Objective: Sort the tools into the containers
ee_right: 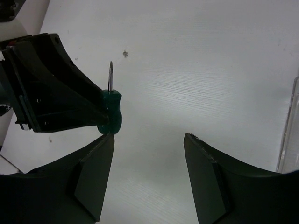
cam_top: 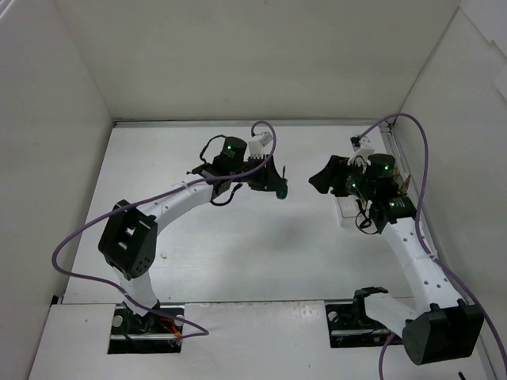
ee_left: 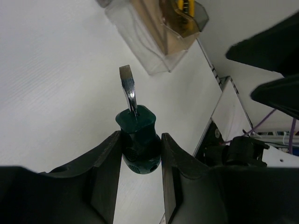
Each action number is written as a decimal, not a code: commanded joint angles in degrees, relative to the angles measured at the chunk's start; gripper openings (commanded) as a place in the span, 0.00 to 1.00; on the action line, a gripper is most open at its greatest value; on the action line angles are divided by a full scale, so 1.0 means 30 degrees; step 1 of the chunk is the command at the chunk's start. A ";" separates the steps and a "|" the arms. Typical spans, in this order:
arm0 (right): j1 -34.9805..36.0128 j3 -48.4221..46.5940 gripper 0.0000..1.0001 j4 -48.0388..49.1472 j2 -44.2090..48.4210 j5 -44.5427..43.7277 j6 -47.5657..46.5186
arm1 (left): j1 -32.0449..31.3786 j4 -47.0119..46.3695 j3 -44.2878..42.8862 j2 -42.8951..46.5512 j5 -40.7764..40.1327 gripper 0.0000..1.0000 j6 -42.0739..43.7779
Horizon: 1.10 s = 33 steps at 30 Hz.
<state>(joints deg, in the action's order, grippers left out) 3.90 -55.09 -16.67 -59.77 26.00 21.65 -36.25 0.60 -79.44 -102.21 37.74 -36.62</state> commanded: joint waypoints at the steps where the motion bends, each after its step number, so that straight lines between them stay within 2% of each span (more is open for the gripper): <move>1: 0.0165 -0.1382 0.58 0.1131 -0.0497 0.1528 0.0839 | -0.0397 -0.2894 -0.0854 0.1728 0.2038 0.00 0.1542; 6: 0.0428 -0.1675 0.58 0.1453 -0.0761 0.1938 0.1133 | -0.0952 -0.2896 -0.1439 0.1464 0.2948 0.00 0.1982; 10: 0.0691 -0.1646 0.55 0.2126 -0.0790 0.2435 0.1659 | -0.1333 -0.2253 -0.1966 0.1318 0.2890 0.00 0.2363; 24: 0.1160 -0.1265 0.57 0.2976 -0.1347 0.3111 0.2422 | -0.1860 -0.1958 -0.2378 0.1493 0.2626 0.00 0.2686; 33: 0.1423 -0.0827 0.55 0.4002 -0.1465 0.3082 0.3183 | -0.2214 -0.1987 -0.2494 0.1406 0.2421 0.00 0.2686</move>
<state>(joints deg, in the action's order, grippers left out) 7.53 -57.32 -10.57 -63.81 34.24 29.89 -42.26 -1.98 -83.15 -100.60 44.07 -29.95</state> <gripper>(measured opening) 0.556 0.308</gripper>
